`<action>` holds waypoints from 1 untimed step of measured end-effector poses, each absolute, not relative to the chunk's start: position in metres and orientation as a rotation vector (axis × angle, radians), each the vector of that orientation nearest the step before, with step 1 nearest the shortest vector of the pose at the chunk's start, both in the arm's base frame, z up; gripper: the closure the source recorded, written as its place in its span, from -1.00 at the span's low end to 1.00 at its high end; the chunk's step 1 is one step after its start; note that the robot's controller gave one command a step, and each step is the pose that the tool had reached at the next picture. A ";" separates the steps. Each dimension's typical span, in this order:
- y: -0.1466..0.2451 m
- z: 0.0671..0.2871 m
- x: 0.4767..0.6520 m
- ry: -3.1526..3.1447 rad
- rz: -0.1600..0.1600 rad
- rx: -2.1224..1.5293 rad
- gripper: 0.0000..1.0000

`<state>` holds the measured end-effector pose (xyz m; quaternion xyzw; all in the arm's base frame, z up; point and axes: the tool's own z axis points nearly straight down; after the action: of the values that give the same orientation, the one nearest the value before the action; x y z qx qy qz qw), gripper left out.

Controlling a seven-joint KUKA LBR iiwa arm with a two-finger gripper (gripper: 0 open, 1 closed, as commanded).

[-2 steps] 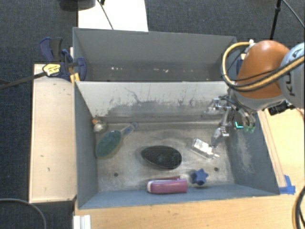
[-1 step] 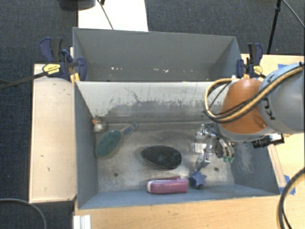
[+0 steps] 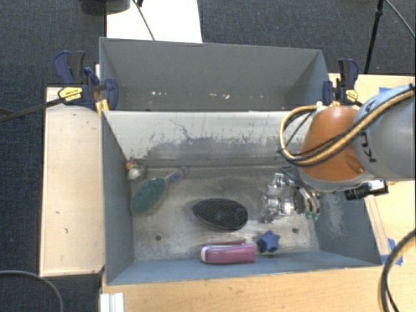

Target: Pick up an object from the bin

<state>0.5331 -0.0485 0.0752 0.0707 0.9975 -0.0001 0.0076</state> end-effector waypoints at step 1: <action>-0.048 0.073 0.530 3.129 0.000 0.219 -1.00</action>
Offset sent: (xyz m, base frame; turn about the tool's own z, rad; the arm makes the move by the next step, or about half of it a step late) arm 0.0000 0.0000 0.0000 0.0000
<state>0.5303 -0.0483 0.0735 0.0698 0.9976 0.0000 0.0023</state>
